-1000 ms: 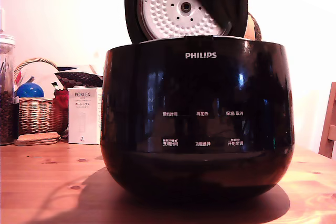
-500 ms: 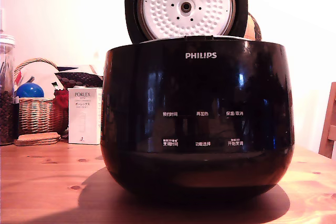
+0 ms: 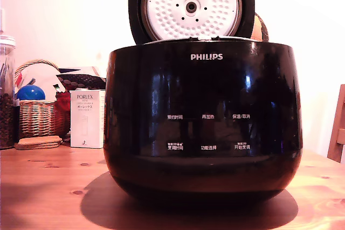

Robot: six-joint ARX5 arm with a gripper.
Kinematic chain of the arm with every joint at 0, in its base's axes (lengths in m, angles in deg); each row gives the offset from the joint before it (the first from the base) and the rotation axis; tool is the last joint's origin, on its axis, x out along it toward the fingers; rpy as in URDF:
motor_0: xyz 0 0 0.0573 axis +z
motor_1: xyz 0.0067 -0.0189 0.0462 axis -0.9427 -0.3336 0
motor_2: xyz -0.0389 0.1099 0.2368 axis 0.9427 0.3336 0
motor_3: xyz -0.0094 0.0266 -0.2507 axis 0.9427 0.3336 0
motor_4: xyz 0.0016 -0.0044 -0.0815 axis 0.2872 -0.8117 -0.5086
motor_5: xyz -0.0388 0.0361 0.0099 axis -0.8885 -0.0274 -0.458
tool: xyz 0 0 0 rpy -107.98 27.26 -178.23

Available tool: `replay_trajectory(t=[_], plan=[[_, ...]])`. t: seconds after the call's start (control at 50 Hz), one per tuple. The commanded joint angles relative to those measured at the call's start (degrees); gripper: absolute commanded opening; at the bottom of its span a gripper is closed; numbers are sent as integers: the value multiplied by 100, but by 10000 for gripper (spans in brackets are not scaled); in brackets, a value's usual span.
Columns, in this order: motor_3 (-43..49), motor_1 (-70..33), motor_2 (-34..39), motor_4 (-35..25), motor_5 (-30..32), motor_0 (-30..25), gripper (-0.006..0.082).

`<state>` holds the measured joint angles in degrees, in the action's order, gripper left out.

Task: Place the pot you are holding inside the rice cooker

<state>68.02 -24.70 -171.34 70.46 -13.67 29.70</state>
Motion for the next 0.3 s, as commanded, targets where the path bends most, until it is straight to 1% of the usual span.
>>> replay_trajectory(t=[0.0,0.14,0.28], plan=[[-24,157,-55,33,-22,238,-24],[-24,317,-55,31,-24,745,-24],[-24,341,-55,28,-24,968,-24]])
